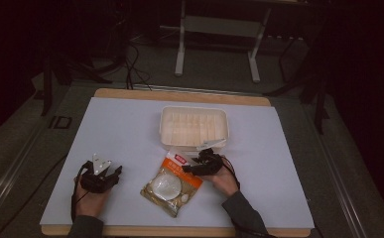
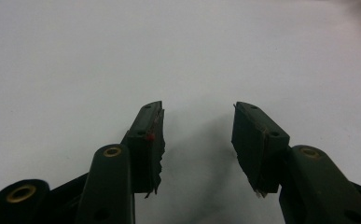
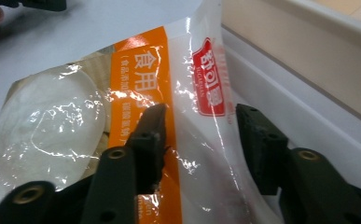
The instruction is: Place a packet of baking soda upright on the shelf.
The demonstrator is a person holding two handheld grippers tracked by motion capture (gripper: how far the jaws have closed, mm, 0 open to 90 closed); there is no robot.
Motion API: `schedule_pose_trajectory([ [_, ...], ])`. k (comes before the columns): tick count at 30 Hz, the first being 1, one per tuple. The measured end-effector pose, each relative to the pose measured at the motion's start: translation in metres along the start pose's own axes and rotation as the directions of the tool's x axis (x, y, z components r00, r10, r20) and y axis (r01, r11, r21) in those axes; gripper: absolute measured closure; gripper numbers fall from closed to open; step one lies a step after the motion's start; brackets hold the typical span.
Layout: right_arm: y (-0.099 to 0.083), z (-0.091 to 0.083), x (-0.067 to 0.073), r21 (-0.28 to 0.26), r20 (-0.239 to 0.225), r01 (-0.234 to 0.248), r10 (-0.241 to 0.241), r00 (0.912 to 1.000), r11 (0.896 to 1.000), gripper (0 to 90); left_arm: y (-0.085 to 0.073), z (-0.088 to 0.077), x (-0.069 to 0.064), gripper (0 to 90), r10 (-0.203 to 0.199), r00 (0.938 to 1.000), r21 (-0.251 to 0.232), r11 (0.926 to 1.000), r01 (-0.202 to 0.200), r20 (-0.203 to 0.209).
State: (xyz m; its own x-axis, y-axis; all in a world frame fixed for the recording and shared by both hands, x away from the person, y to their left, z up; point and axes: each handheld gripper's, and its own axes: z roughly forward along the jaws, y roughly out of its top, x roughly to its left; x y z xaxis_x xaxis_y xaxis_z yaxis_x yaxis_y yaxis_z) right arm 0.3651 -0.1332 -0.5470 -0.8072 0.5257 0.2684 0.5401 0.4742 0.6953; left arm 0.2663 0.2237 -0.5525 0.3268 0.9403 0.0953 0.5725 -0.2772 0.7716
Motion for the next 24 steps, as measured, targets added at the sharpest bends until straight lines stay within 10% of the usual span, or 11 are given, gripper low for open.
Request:
schedule_pose_trajectory([
  [24,0.0070,0.0019,0.0008,0.060,0.099,0.040,-0.046,0.9940,0.997,89.9,0.0002,0.0004,-0.0007,53.1,0.004,1.0000,0.003,1.0000,-0.004,-0.003],
])
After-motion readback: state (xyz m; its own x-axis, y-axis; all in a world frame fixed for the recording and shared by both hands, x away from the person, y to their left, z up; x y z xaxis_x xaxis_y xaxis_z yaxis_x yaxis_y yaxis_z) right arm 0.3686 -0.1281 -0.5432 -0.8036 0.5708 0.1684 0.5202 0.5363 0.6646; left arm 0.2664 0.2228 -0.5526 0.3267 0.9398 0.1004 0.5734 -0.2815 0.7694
